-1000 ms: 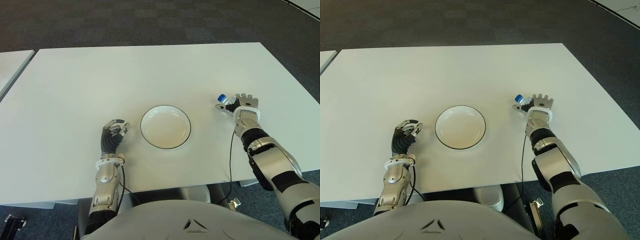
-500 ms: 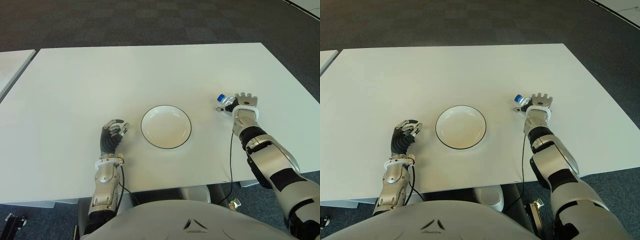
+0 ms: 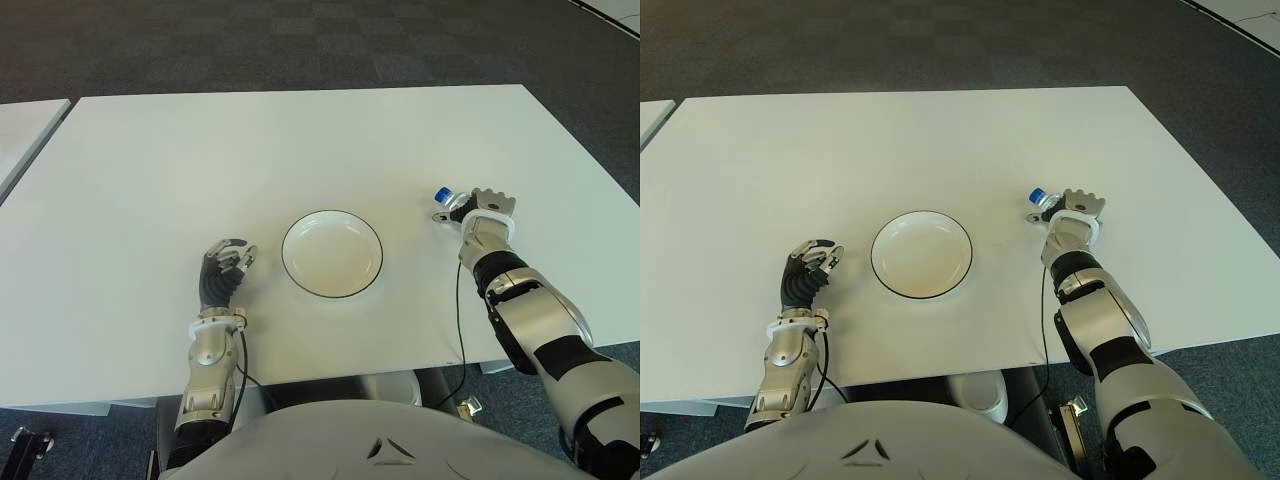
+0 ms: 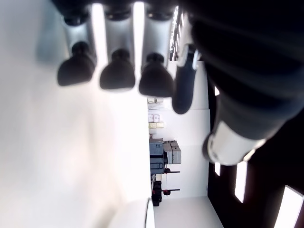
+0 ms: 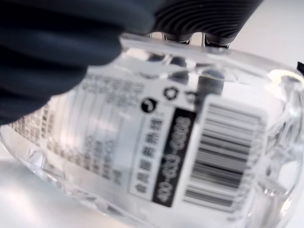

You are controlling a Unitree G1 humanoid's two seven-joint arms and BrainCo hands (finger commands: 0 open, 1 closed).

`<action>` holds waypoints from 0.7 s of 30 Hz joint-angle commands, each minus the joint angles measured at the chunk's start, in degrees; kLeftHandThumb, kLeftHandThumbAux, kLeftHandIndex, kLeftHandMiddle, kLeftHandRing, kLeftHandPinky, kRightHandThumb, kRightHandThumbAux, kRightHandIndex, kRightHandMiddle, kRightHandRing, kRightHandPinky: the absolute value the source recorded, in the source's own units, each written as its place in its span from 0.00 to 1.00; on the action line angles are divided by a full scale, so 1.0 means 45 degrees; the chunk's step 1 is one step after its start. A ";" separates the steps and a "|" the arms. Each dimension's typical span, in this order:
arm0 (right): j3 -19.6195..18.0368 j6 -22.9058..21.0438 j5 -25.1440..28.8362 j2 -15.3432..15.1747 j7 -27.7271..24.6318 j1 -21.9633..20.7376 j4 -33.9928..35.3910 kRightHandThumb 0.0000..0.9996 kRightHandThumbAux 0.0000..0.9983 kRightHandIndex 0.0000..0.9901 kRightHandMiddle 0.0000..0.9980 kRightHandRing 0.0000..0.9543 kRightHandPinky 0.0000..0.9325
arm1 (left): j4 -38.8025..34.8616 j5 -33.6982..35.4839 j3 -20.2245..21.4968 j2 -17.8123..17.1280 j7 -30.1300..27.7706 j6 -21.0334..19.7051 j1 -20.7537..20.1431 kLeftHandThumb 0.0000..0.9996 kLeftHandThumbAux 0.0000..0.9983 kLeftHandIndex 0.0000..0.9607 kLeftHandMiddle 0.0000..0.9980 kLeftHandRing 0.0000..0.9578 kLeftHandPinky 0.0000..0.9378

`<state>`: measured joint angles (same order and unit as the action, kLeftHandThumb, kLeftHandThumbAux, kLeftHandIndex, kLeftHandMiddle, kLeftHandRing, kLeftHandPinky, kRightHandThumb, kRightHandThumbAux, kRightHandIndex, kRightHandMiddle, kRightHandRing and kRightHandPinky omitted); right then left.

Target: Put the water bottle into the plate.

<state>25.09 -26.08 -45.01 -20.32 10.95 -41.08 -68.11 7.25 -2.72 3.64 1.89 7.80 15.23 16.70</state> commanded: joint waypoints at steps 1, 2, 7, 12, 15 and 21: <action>-0.0245 0.0009 0.0991 0.1284 -0.0509 0.2254 -0.1315 0.72 0.70 0.44 0.69 0.74 0.77 | 0.0322 0.0053 0.0013 -0.0118 -0.0194 0.0028 -0.0048 0.70 0.72 0.45 0.85 0.88 0.86; -0.0259 0.0012 0.1004 0.1294 -0.0465 0.2250 -0.1330 0.72 0.70 0.44 0.69 0.75 0.77 | 0.0326 0.0048 0.0012 -0.0124 -0.0193 0.0037 -0.0048 0.70 0.72 0.45 0.85 0.88 0.86; -0.0415 -0.0015 0.1157 0.1368 -0.0310 0.2223 -0.1393 0.72 0.71 0.44 0.72 0.77 0.79 | 0.0318 0.0046 0.0007 -0.0161 -0.0217 0.0046 -0.0035 0.70 0.72 0.45 0.85 0.88 0.86; -0.0539 -0.0024 0.1323 0.1424 -0.0182 0.2201 -0.1411 0.72 0.71 0.44 0.75 0.79 0.82 | 0.0285 0.0067 -0.0002 -0.0159 -0.0219 0.0116 -0.0007 0.70 0.72 0.45 0.85 0.88 0.86; -0.0649 -0.0019 0.1447 0.1447 -0.0100 0.2191 -0.1403 0.72 0.71 0.44 0.76 0.80 0.84 | 0.0266 0.0076 0.0007 -0.0137 -0.0187 0.0071 -0.0008 0.70 0.72 0.45 0.85 0.88 0.86; -0.1035 0.0028 0.1741 0.1484 -0.0007 0.2156 -0.1314 0.71 0.71 0.44 0.79 0.82 0.87 | 0.0161 0.0115 0.0033 -0.0131 -0.0163 -0.0295 -0.0028 0.70 0.72 0.45 0.85 0.88 0.86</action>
<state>21.16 -26.06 -41.52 -18.99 15.65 -40.80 -69.11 7.33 -2.54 3.64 1.61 7.79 15.50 16.70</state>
